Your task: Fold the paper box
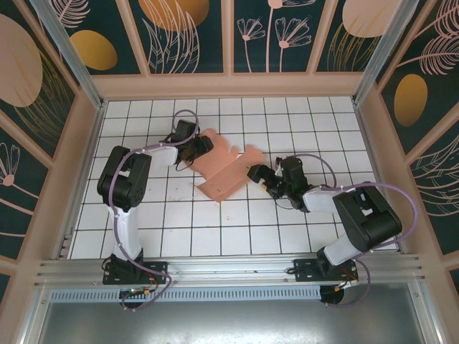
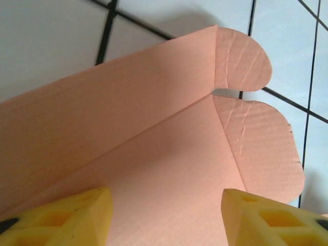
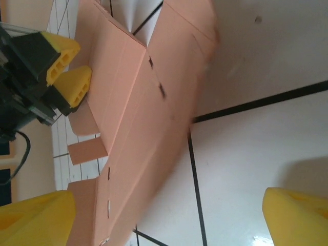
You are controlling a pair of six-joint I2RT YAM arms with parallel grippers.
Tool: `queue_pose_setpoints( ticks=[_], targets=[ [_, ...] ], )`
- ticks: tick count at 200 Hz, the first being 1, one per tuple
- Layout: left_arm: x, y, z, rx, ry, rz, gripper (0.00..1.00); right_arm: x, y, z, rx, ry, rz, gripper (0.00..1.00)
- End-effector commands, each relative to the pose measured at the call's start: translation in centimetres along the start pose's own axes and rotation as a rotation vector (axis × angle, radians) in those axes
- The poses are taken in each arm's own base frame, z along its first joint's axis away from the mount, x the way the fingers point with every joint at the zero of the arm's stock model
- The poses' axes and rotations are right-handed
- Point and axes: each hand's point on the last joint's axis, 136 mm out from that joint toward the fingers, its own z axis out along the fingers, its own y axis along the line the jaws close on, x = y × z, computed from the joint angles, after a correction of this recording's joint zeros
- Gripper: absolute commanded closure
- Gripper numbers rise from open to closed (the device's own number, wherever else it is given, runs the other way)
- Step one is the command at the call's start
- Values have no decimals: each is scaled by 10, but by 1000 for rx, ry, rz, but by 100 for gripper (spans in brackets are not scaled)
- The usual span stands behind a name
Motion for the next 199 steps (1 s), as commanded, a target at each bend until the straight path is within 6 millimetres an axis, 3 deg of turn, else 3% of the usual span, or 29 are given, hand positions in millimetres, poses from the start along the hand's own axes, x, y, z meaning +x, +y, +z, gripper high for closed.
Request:
queue_pose_setpoints(
  ticks=[1,36,76,95,114,130,148,152,199],
  targets=[
    [32,34,-3,-58,69,-127,44,-3,24,4,-118,-1,59,9],
    [52,47,-16,-24,62,-228,46,-9,27,12,-118,-8,66,31],
    [46,37,-35,15,25,-256,42,-19,13,22,-15,-19,44,80],
    [36,26,-49,46,-17,-239,29,-29,4,24,43,-25,-3,100],
    [22,16,-62,48,-57,-154,12,-39,-2,24,85,3,-94,100],
    [14,6,-67,47,-62,-44,6,-46,-6,24,116,52,-177,100],
    [17,0,-67,60,-26,69,14,-48,-7,24,113,160,-260,100],
    [12,-10,-68,80,-27,92,15,-48,-8,25,115,186,-274,100],
    [28,-24,-61,84,108,315,17,-45,-16,49,113,413,-380,100]
  ],
)
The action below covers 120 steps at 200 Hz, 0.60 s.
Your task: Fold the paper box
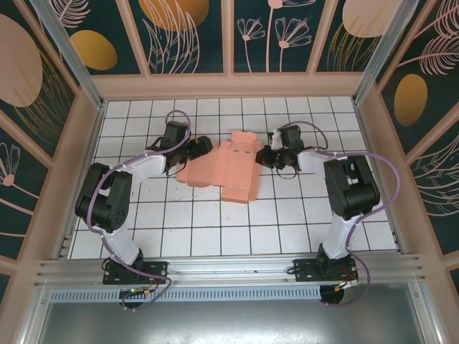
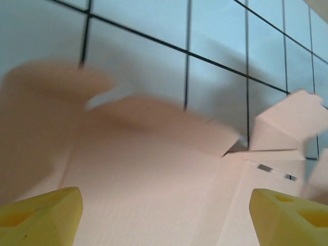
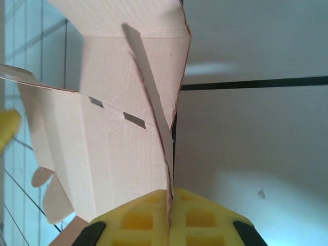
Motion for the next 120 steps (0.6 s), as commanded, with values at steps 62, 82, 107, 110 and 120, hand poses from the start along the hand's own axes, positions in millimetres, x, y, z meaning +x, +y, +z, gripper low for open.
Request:
queue_pose_setpoints(
  ticks=[62,82,107,110,120],
  targets=[
    [62,18,10,-12,250,87,32,-23,8,12,10,40,-148,79],
    [66,27,11,-35,228,25,33,-37,15,-6,15,-94,-154,44],
    [75,35,15,-26,202,-94,30,-46,24,-45,-7,-347,-120,19],
    [76,35,15,-21,201,-109,30,-45,25,-51,-14,-382,-108,18],
    [79,37,16,-16,189,-156,29,-42,25,-62,-27,-438,-78,17]
  ],
)
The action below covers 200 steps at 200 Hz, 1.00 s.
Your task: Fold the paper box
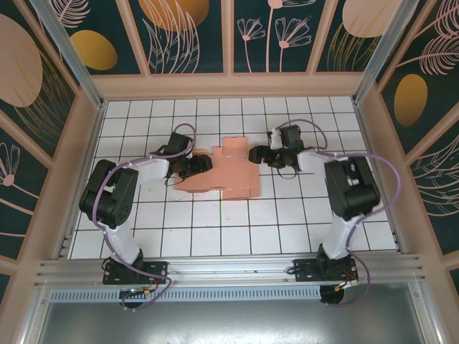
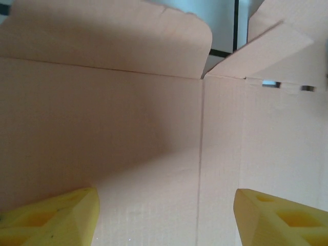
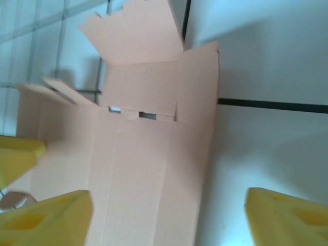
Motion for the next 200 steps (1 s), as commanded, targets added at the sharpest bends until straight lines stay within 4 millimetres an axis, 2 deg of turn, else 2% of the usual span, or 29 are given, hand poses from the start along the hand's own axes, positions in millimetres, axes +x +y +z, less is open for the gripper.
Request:
queue_pose_setpoints(
  ticks=[1,27,52,83,131,178,200],
  targets=[
    [7,4,5,34,-20,-140,29,-41,19,-38,-43,-309,31,18],
    [16,10,7,64,-37,-252,29,-28,16,-61,-52,-391,121,21],
    [22,13,7,69,-37,-277,29,-10,23,-66,-96,-399,164,24],
    [20,12,6,61,-42,-267,29,8,21,-52,-87,-342,177,24],
    [17,9,6,68,-44,-257,28,17,17,-27,-110,-288,190,25],
    [15,8,5,62,-44,-243,27,18,22,-4,-138,-251,190,38],
    [16,10,4,52,-46,-240,26,19,21,2,-128,-252,185,50]
  ],
)
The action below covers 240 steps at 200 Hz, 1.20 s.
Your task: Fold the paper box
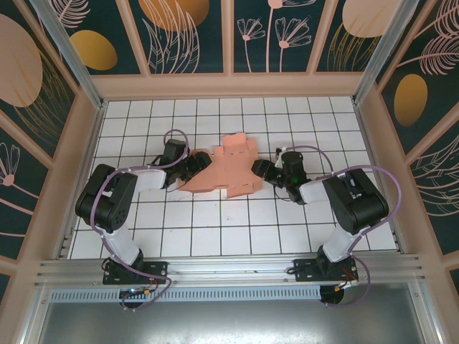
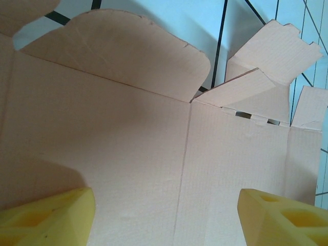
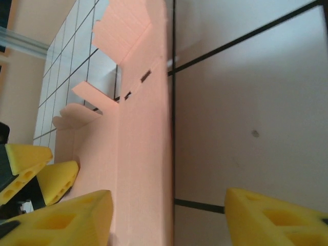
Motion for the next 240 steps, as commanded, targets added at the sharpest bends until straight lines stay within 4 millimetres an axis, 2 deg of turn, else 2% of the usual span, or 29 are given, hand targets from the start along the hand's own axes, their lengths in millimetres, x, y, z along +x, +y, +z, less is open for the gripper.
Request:
queue_pose_setpoints(
  ticks=[1,40,47,84,123,149,153,160,199,213,219,222,240],
  targets=[
    [20,24,3,-84,68,-27,26,-14,19,8,-58,-46,-28,50],
    [19,23,1,-87,63,-13,25,-13,12,11,-39,-52,-26,88],
    [19,23,1,-88,63,-10,25,-13,12,12,-41,-47,-27,100],
    [15,22,2,-95,56,16,22,-13,11,12,-62,-55,-15,100],
    [-2,3,-8,-59,-12,79,1,-21,10,3,-53,-70,-68,100],
    [-13,-7,-13,-57,-50,128,1,-26,6,-3,-41,-35,-129,100],
    [-19,-17,-20,-34,-72,144,1,-27,6,-4,-39,-30,-140,100],
    [-22,-22,-23,-26,-83,164,1,-28,4,-5,-25,-18,-160,100],
    [-40,-47,-33,8,-140,289,1,-27,2,-12,62,81,-417,100],
    [-44,-56,-32,14,-134,312,1,-34,-3,-16,123,78,-486,100],
    [-41,-52,-29,6,-115,314,1,-38,-6,-18,155,79,-511,100],
    [-47,-62,-31,21,-126,322,1,-39,-7,-19,170,79,-522,100],
    [-51,-72,-28,35,-118,334,1,-50,-14,-24,256,82,-582,100]
  ],
)
